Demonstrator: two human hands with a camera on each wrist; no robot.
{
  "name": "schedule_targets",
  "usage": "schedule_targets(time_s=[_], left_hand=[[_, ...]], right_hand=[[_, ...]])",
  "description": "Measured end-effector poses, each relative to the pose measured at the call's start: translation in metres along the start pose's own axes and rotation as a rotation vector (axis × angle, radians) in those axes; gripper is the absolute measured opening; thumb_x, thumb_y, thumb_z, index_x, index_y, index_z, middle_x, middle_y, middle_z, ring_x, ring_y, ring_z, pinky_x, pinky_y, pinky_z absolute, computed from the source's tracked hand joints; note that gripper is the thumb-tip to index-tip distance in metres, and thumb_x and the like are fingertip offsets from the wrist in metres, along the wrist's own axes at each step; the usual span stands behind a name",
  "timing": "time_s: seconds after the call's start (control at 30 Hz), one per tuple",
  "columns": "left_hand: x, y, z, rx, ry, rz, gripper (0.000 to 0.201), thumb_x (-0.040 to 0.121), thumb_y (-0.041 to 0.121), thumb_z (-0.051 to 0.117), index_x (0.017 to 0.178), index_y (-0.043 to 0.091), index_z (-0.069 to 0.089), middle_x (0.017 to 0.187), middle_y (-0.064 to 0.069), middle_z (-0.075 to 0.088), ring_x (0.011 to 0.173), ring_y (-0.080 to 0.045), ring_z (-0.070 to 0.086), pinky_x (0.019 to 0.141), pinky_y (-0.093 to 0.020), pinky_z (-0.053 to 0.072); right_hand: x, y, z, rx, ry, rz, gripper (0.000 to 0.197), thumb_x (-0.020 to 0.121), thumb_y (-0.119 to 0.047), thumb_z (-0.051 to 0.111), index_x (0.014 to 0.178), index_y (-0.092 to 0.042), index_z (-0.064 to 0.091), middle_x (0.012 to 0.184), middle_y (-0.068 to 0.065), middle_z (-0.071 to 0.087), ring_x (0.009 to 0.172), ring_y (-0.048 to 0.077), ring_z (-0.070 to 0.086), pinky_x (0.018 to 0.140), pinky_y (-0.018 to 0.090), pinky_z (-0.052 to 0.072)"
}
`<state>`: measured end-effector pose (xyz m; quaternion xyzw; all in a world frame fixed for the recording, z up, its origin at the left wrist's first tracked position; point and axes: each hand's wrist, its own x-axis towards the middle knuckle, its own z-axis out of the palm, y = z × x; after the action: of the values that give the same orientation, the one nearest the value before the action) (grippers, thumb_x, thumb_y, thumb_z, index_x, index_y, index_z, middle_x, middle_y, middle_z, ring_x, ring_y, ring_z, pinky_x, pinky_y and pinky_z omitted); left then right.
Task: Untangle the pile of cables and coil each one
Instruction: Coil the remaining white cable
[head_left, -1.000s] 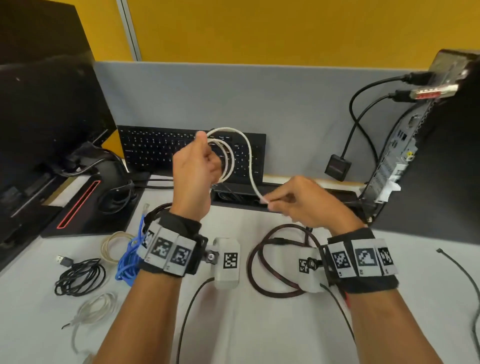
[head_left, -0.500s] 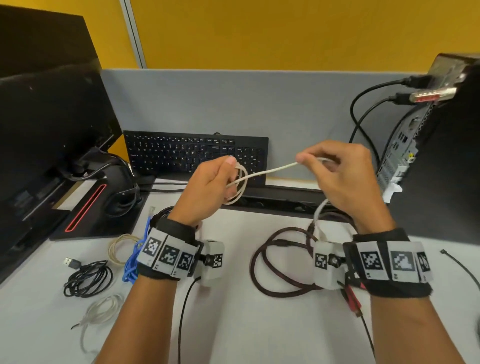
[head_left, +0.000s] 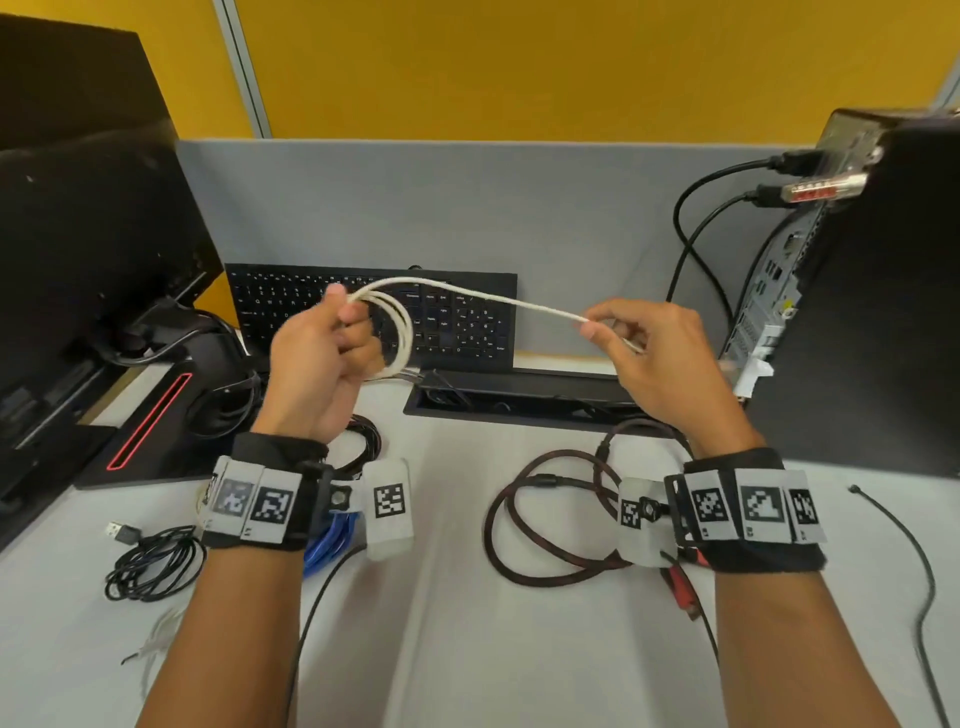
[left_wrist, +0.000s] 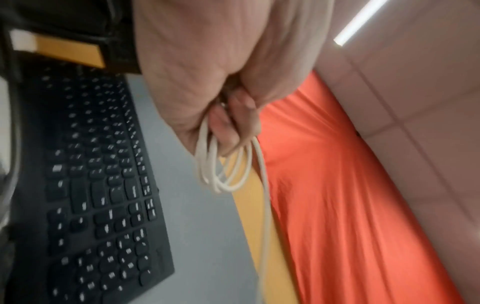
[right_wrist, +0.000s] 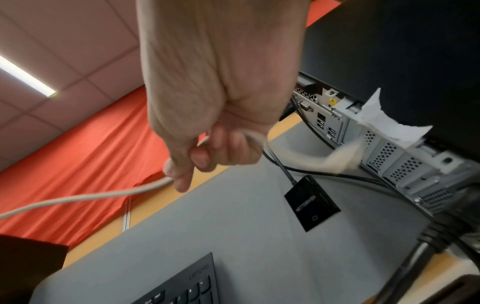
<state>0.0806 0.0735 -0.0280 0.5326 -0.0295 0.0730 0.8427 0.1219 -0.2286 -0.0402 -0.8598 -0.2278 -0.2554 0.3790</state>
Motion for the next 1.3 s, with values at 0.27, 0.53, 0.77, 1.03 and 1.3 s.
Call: schedule_targets(time_s=[0.27, 0.53, 0.77, 1.03, 1.3], left_hand=[[0.001, -0.024, 0.024, 0.153, 0.016, 0.041, 0.042, 0.110, 0.031, 0.028, 0.074, 0.016, 0.044, 0.063, -0.010, 0.063, 0.045, -0.016, 0.049, 0.047, -0.022, 0.042], [-0.011, -0.035, 0.042, 0.444, -0.216, 0.064, 0.039, 0.110, 0.029, 0.028, 0.081, 0.010, 0.046, 0.068, -0.013, 0.073, 0.058, -0.022, 0.069, 0.056, -0.027, 0.055], [-0.007, -0.034, 0.034, 0.611, -0.180, 0.021, 0.045, 0.108, 0.034, 0.038, 0.079, 0.007, 0.059, 0.060, 0.002, 0.035, 0.052, -0.010, 0.028, 0.045, -0.018, 0.027], [-0.006, -0.033, 0.020, 0.730, -0.125, 0.093, 0.048, 0.107, 0.033, 0.042, 0.069, 0.009, 0.058, 0.050, 0.008, 0.034, 0.042, -0.006, 0.027, 0.044, -0.018, 0.026], [-0.022, -0.031, 0.051, 0.266, -0.550, -0.164, 0.044, 0.101, 0.046, 0.043, 0.068, 0.018, 0.048, 0.052, 0.011, 0.024, 0.043, -0.007, 0.017, 0.044, -0.022, 0.020]], right_hand=[[-0.007, -0.041, 0.033, -0.211, -0.634, -0.048, 0.007, 0.089, -0.033, 0.076, 0.089, -0.037, 0.082, 0.061, -0.027, 0.062, 0.062, -0.004, 0.055, 0.056, 0.021, 0.037], [-0.005, -0.060, 0.024, 0.308, -0.335, -0.054, 0.002, 0.087, -0.021, 0.080, 0.089, -0.022, 0.081, 0.076, 0.003, 0.058, 0.070, 0.023, 0.057, 0.071, 0.039, 0.054], [-0.002, -0.035, 0.011, 0.080, -0.078, -0.064, 0.009, 0.093, -0.023, 0.073, 0.098, -0.022, 0.081, 0.081, -0.001, 0.068, 0.074, 0.009, 0.059, 0.068, 0.017, 0.043], [-0.003, -0.013, 0.001, -0.249, -0.130, -0.021, 0.012, 0.094, -0.024, 0.071, 0.100, -0.020, 0.081, 0.093, -0.002, 0.059, 0.098, 0.018, 0.050, 0.092, 0.034, 0.038], [-0.001, -0.041, 0.020, 0.200, 0.218, 0.097, 0.022, 0.103, -0.020, 0.059, 0.090, -0.005, 0.068, 0.062, 0.001, 0.065, 0.055, 0.020, 0.058, 0.058, 0.031, 0.050]])
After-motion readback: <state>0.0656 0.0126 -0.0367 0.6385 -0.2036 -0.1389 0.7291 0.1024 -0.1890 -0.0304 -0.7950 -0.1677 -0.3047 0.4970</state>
